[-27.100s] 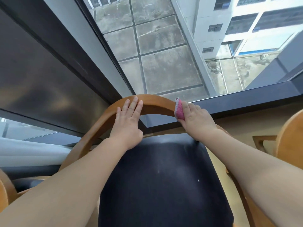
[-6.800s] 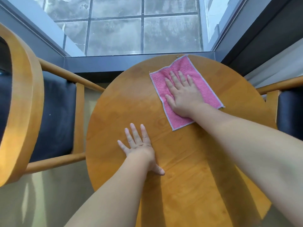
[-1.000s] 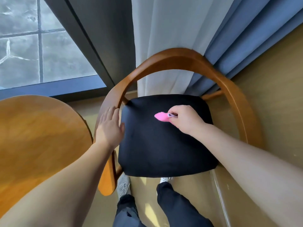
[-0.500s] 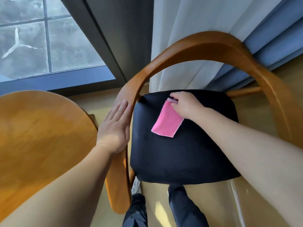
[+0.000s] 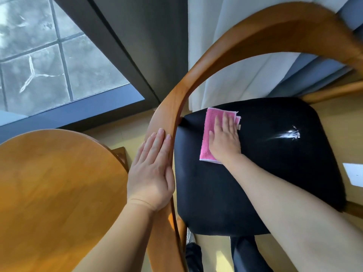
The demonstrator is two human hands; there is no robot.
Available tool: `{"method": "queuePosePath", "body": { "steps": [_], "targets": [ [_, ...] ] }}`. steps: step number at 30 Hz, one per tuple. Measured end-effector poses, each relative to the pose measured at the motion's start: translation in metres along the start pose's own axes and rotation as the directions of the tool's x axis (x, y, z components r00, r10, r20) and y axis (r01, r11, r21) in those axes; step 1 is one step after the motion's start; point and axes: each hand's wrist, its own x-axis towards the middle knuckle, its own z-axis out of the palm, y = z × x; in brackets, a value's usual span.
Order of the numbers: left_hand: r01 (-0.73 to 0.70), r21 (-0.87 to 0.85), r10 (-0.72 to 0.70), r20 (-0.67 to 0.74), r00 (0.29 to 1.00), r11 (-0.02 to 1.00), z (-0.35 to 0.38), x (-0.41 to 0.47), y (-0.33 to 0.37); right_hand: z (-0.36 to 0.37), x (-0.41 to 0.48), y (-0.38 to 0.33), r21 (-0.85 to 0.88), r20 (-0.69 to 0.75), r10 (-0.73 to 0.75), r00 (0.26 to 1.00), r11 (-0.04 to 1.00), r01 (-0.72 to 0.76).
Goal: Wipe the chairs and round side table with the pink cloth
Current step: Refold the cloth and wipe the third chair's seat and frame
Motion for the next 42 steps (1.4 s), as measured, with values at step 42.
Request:
{"method": "queuePosePath", "body": {
  "steps": [42],
  "targets": [
    [0.027,-0.177,-0.041,-0.078,0.996,0.984,0.003,-0.006,-0.005,0.061,-0.009,-0.059,-0.307,0.074,-0.616,0.784,0.734,0.605]
  ]
}}
